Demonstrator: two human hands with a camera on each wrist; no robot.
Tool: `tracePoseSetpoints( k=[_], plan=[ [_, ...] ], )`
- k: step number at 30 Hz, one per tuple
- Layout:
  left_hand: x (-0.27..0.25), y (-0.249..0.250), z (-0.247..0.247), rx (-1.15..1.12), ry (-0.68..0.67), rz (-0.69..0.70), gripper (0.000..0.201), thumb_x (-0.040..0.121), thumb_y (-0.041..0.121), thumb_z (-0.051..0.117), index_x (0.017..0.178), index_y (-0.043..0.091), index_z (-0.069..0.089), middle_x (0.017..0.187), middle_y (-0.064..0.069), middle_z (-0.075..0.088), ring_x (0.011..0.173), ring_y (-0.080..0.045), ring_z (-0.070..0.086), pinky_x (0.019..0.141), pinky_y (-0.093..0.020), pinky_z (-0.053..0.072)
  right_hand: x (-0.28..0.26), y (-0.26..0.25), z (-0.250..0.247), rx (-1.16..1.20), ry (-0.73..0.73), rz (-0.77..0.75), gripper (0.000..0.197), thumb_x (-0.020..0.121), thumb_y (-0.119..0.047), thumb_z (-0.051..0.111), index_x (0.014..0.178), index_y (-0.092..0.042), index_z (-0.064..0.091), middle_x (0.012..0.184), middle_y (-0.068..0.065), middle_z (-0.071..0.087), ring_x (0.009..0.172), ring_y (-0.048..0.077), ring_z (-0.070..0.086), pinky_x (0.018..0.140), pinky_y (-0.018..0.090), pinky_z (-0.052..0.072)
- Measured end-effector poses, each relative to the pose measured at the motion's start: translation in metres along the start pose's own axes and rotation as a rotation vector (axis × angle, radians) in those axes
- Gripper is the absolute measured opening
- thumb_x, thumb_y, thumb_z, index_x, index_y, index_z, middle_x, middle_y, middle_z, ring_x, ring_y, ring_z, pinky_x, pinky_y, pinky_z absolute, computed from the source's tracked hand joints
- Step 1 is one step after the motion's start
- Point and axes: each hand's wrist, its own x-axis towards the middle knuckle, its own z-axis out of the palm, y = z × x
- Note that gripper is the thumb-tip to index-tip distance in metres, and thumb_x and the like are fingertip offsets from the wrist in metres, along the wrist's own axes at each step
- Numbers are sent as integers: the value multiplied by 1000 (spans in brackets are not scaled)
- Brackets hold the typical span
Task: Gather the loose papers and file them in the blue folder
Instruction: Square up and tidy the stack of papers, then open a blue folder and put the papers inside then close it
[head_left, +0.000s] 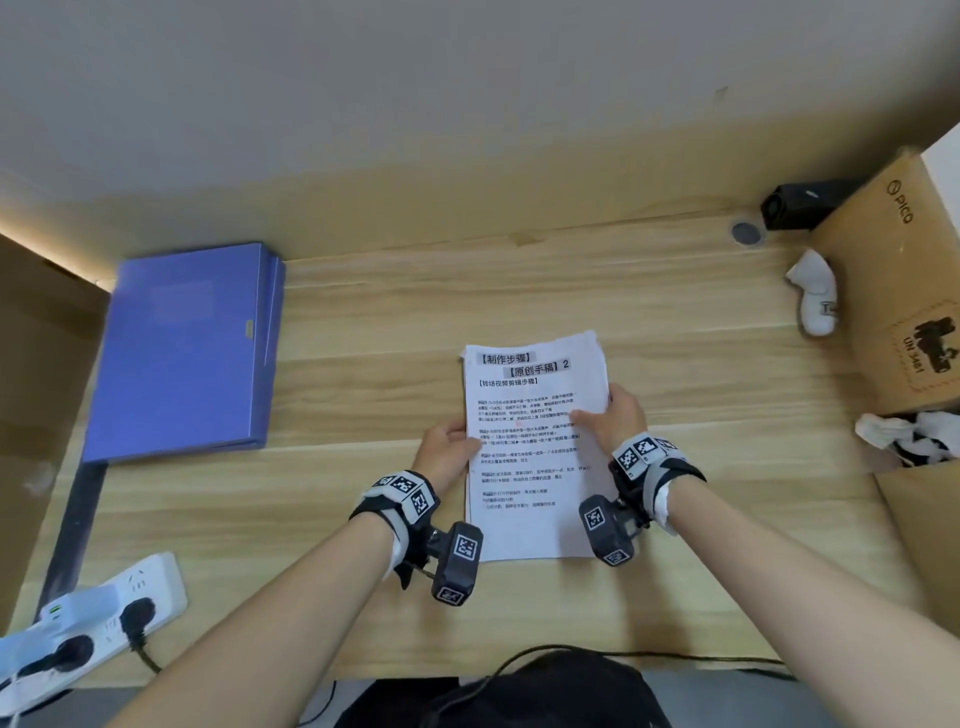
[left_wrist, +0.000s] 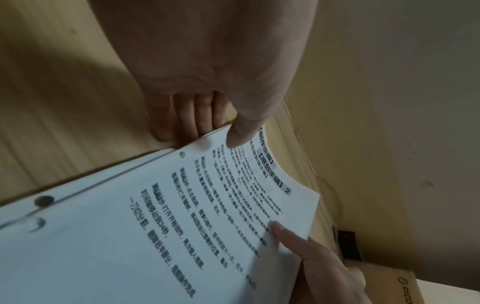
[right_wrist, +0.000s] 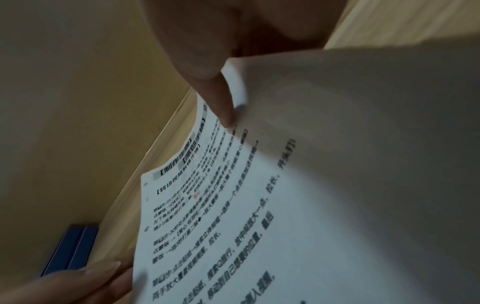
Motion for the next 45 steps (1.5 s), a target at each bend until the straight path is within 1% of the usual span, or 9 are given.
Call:
tracePoseSetpoints(
  k=[4,8,14,24,30,35,40,43,45],
  plan=[
    [10,-8,1,49,57,-33,34,88,2,54,120,7,63,110,-8,72,86,-16,68,69,-26,54,-1,5,-4,-20,28,17,53,79,-11,69,129,-9,49,118,7,65,90,20,57,74,30,46],
    [15,-5,-10,53,139,-46,31,88,11,58,119,9,63,119,-10,68,109,-29,64,98,-42,51,-2,-1,-6,-40,151,-32,58,70,-7,67,126,-9,52,124,9,60,106,25,61,90,39,53],
    [20,10,-56,82,221,26,38,87,12,53,125,13,58,120,-16,65,102,-30,63,85,-33,48,-17,-44,5,-31,218,-109,60,81,-5,64,137,-6,45,139,12,46,131,28,42,112,42,36],
    [12,42,-200,111,392,184,37,89,14,50,124,22,57,116,5,60,104,-17,57,92,-33,49,-51,-156,121,123,59,-228,33,85,-7,60,117,-16,61,112,0,66,97,15,61,87,31,49],
    [16,26,-318,88,513,243,35,86,11,53,120,17,57,123,-4,62,105,-27,62,93,-47,52,-59,-221,228,135,-90,-286,27,81,-3,63,102,-20,64,93,-1,68,88,18,65,94,40,52],
    [24,-2,-398,129,616,211,41,90,11,54,131,11,53,134,-10,52,121,-27,54,102,-39,44,-61,-253,302,102,-200,-263,28,85,-4,61,111,-12,65,97,3,66,93,20,62,92,32,50],
    [28,-33,-442,242,669,79,63,89,19,54,148,10,35,158,-8,26,146,-28,23,118,-43,25,-69,-265,352,70,-339,-173,39,89,0,57,127,-4,56,113,6,62,100,22,60,84,30,49],
    [28,-47,-451,177,592,37,68,89,17,54,151,15,28,158,-7,25,145,-29,26,116,-46,28,-73,-262,370,36,-371,-182,38,83,0,59,120,-6,62,112,11,70,105,31,67,88,39,54],
    [27,-52,-450,112,561,38,68,89,15,55,151,18,29,157,-5,27,143,-28,30,114,-45,32,-75,-259,373,31,-360,-196,37,84,1,61,120,-7,62,111,11,70,100,29,67,85,34,54]
  ],
)
